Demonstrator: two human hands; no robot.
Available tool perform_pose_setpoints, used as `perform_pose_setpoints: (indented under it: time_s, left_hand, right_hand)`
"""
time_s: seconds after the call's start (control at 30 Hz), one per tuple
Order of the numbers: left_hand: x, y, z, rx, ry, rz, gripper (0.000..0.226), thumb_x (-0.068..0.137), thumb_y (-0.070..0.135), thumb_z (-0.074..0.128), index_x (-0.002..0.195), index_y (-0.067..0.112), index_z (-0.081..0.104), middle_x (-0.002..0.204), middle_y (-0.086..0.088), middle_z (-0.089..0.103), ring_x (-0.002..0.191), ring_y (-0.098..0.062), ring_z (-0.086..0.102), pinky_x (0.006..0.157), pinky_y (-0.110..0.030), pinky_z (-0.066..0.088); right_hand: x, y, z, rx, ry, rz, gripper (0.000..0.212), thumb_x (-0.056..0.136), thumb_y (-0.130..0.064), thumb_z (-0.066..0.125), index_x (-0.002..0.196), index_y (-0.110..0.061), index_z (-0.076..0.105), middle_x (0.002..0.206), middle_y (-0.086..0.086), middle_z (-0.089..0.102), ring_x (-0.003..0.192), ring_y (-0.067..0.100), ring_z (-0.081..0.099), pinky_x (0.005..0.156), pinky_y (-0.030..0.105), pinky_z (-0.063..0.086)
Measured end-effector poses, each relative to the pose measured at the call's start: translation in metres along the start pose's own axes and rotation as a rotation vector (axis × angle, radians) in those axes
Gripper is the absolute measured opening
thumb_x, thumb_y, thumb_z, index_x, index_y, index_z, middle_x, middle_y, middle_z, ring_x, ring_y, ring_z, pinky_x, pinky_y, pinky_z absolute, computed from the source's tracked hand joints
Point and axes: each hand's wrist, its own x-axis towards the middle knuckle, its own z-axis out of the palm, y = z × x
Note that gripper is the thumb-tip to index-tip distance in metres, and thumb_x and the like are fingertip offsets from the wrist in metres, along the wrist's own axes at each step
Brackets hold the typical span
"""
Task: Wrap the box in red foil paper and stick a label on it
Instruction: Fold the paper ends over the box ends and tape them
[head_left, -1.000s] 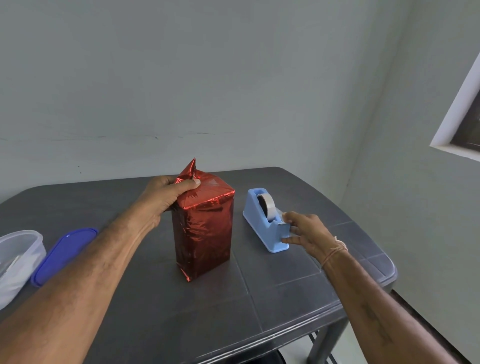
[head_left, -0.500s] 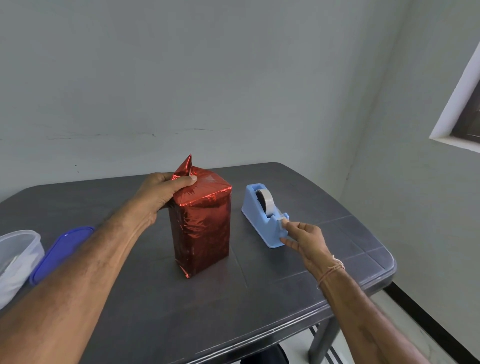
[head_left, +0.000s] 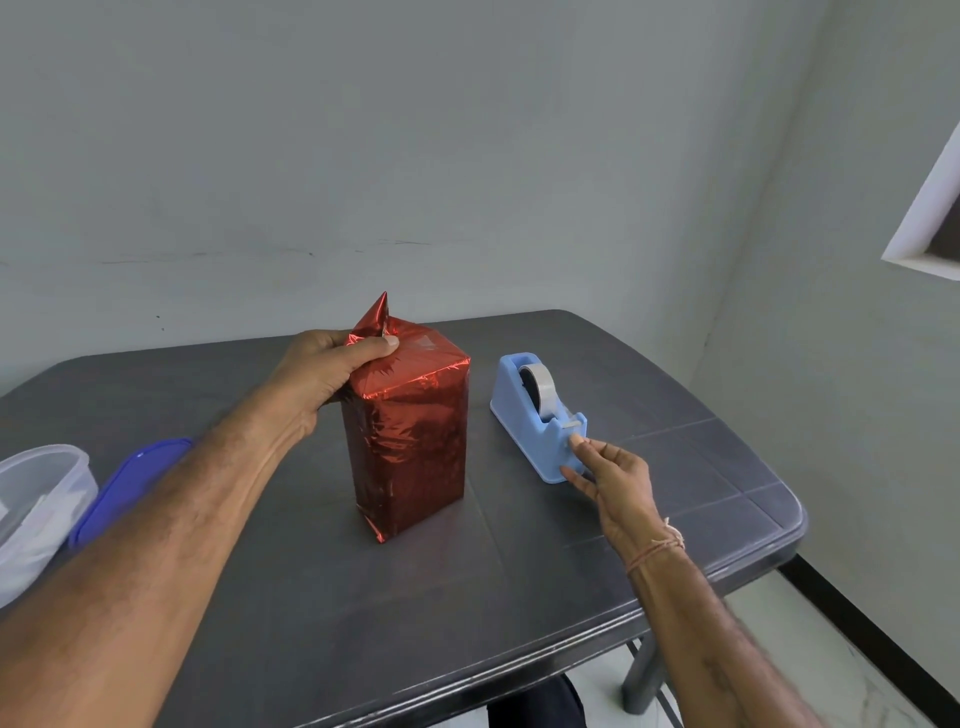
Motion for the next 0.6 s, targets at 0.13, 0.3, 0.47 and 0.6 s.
perform_pose_setpoints:
  time_s: [0.13,0.3,0.47,0.6]
  left_hand:
    - [0.000,-0.002,0.000,-0.002,0.010,-0.002,0.018,0.078,0.027,0.085,0.086,0.015,0.074,0.076,0.000,0.077,0.071,-0.013,0.071,0.069,-0.025,0.054]
    - [-0.003,-0.005,0.004,0.000,0.005,0.005,0.014,0.081,0.025,0.084,0.084,0.016,0.074,0.071,0.001,0.077,0.059,-0.006,0.070,0.064,-0.022,0.054]
    - [-0.010,-0.004,0.009,0.024,-0.034,0.005,0.014,0.084,0.024,0.082,0.093,0.014,0.077,0.072,0.002,0.078,0.060,-0.006,0.071,0.052,-0.015,0.052]
    - [-0.009,0.002,0.001,0.055,-0.029,-0.024,0.021,0.083,0.028,0.083,0.095,0.014,0.075,0.072,0.001,0.077,0.058,-0.008,0.070,0.050,-0.018,0.052]
  right_hand:
    - [0.000,0.012,0.002,-0.064,0.097,0.011,0.012,0.092,-0.013,0.075,0.093,-0.002,0.073,0.109,0.017,0.072,0.099,0.024,0.071,0.085,0.040,0.064]
    - [-0.008,0.020,-0.005,-0.088,0.180,0.021,0.015,0.093,-0.011,0.075,0.099,0.002,0.073,0.101,0.017,0.075,0.087,0.020,0.069,0.098,0.042,0.059]
    - [-0.056,0.005,0.006,-0.189,0.093,-0.251,0.017,0.096,-0.025,0.072,0.095,-0.008,0.076,0.094,0.010,0.075,0.089,0.018,0.064,0.080,0.031,0.052]
    - [-0.089,-0.066,0.062,-0.255,-0.258,-0.485,0.016,0.095,-0.025,0.073,0.096,-0.010,0.077,0.101,0.005,0.076,0.098,0.009,0.068,0.085,0.021,0.051]
